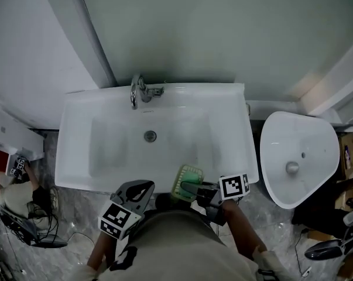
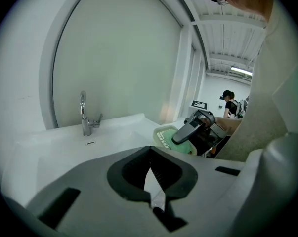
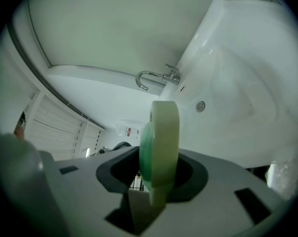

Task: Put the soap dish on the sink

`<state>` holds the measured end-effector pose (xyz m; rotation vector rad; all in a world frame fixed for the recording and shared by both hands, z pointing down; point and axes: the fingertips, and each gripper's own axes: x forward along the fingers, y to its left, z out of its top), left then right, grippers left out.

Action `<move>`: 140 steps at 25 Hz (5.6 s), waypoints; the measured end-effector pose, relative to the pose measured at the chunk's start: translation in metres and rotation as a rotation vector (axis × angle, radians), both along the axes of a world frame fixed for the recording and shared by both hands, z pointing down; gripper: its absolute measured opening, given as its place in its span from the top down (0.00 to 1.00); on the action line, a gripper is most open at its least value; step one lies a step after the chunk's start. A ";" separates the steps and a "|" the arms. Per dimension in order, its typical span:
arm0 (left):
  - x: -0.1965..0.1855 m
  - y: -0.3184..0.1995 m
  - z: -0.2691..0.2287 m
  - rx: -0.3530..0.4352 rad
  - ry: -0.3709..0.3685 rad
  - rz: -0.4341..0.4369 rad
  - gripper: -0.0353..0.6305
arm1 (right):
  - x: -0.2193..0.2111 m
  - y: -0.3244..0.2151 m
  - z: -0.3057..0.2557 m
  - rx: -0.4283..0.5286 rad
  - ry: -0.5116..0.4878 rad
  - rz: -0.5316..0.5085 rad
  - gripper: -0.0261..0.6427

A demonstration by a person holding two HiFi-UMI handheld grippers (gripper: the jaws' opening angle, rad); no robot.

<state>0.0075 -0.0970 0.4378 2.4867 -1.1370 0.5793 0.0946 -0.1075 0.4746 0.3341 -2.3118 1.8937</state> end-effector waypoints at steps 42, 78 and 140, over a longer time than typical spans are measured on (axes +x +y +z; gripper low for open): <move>0.053 -0.118 0.014 -0.112 0.251 -0.254 0.92 | 0.093 -0.141 0.010 0.056 0.102 -0.056 0.74; 0.071 -0.109 0.034 -0.156 0.159 -0.328 0.92 | 0.157 -0.275 0.160 -0.073 0.420 -0.206 0.72; 0.029 -0.114 0.044 -0.123 0.047 -0.351 0.92 | 0.200 -0.314 0.167 0.268 0.902 0.119 0.50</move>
